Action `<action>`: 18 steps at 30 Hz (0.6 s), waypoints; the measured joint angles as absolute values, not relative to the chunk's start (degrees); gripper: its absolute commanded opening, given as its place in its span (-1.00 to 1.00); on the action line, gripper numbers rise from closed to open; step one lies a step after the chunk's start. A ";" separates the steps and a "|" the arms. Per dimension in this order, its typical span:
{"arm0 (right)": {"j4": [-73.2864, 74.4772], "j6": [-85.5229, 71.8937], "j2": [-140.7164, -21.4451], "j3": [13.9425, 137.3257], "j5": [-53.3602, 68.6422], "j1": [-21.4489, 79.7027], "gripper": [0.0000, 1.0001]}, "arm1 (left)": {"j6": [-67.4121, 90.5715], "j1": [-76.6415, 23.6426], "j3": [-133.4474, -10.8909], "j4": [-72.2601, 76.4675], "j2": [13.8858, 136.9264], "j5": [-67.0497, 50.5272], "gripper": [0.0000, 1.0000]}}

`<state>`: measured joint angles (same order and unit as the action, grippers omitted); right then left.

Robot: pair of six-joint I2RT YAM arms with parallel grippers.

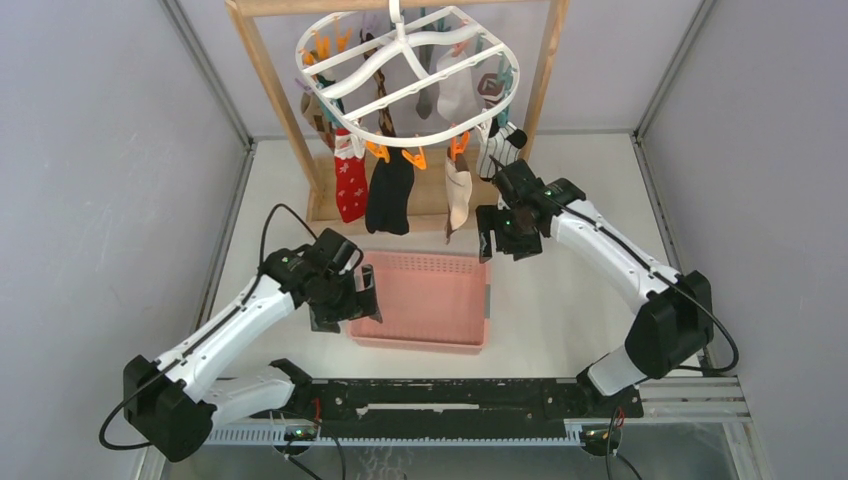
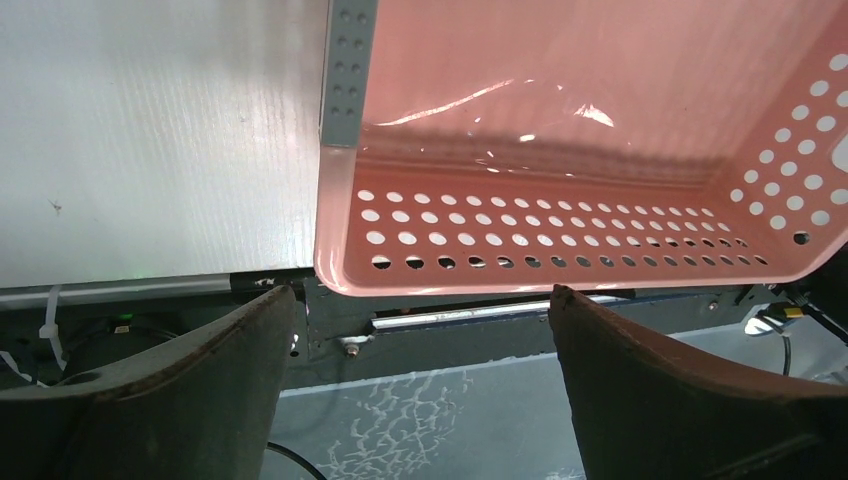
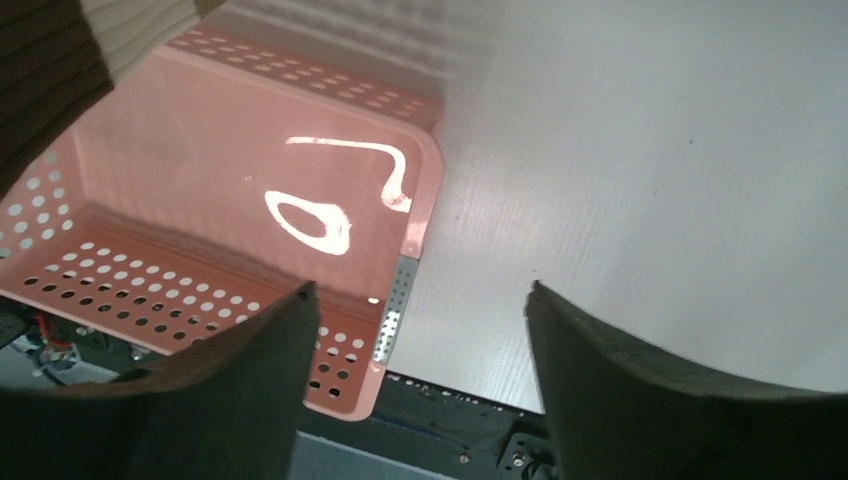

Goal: Remove the socks clipped to the hanger
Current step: Move the bin to the center of the board.

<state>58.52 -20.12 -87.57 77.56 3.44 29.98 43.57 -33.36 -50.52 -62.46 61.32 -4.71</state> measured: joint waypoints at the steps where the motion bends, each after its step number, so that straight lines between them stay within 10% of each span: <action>1: 58.74 -20.23 -87.15 77.56 3.44 29.95 0.84 | 43.55 -33.36 -50.70 -62.67 61.14 -4.71 1.00; 9: 59.57 -21.58 -83.37 77.56 3.62 29.89 0.96 | 44.27 -33.36 -52.88 -62.65 58.41 -6.46 1.00; 18: 57.49 -23.09 -77.01 77.56 6.68 29.98 0.55 | 44.75 -33.39 -58.06 -61.36 56.93 -8.38 1.00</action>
<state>57.49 -23.09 -77.01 77.56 6.68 29.98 44.75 -33.39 -58.06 -61.36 56.93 -8.38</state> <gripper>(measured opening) 0.838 0.996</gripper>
